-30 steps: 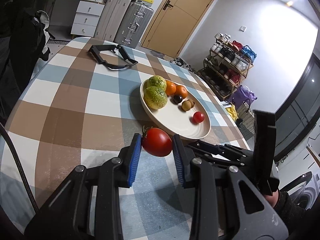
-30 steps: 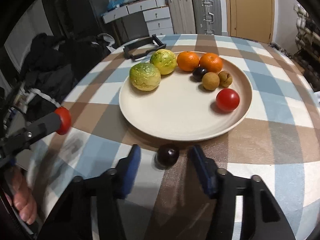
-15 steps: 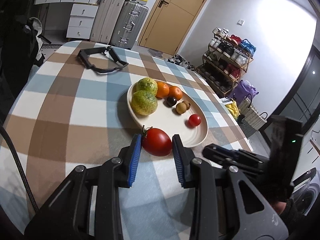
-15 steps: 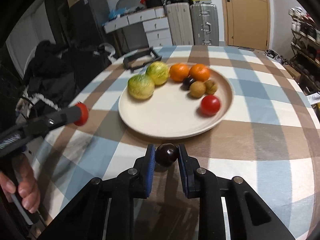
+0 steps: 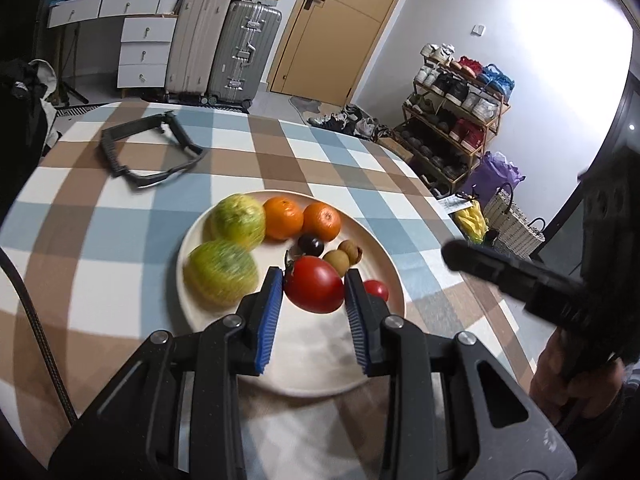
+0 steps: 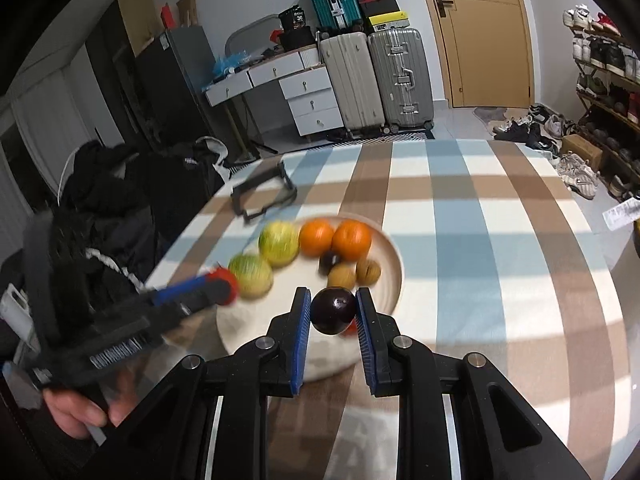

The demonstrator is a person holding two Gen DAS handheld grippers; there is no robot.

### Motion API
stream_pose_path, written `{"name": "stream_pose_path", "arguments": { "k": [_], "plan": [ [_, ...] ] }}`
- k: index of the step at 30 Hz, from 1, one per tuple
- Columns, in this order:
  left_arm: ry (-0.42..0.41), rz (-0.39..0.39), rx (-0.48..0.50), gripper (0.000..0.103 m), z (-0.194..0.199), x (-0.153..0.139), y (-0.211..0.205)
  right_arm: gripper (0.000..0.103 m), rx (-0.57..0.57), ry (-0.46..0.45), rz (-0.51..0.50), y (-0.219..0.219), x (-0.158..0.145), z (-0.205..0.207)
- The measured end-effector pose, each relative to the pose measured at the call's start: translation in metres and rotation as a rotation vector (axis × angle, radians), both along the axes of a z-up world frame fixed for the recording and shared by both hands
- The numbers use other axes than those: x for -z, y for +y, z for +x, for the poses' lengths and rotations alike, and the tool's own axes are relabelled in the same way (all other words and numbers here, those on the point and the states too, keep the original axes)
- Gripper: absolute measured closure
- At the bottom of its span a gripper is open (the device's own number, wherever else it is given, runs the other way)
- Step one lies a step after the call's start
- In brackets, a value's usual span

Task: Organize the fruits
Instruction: 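Place the tomato and plum on the plate and open both grippers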

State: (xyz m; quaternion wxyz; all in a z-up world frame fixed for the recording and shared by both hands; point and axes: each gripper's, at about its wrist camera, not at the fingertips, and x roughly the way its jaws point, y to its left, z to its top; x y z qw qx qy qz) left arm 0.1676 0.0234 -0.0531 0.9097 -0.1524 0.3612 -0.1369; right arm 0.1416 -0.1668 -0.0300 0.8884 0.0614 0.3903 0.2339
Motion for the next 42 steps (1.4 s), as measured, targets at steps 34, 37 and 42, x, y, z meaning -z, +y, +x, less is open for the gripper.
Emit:
{"name": "stream_pose_path", "arguments": {
  "k": [34, 37, 42],
  "plan": [
    [0.077, 0.009, 0.019, 0.074, 0.058, 0.041, -0.012, 0.074, -0.184, 0.182, -0.039, 0.082, 0.051, 0.111],
    [0.081, 0.003, 0.049, 0.061, 0.058, 0.038, -0.012, 0.05, -0.158, 0.167, -0.034, 0.076, 0.046, 0.111],
    [0.046, 0.012, 0.038, 0.046, 0.048, 0.025, -0.011, 0.045, -0.119, 0.089, 0.014, 0.054, 0.019, 0.096]
  ]
}}
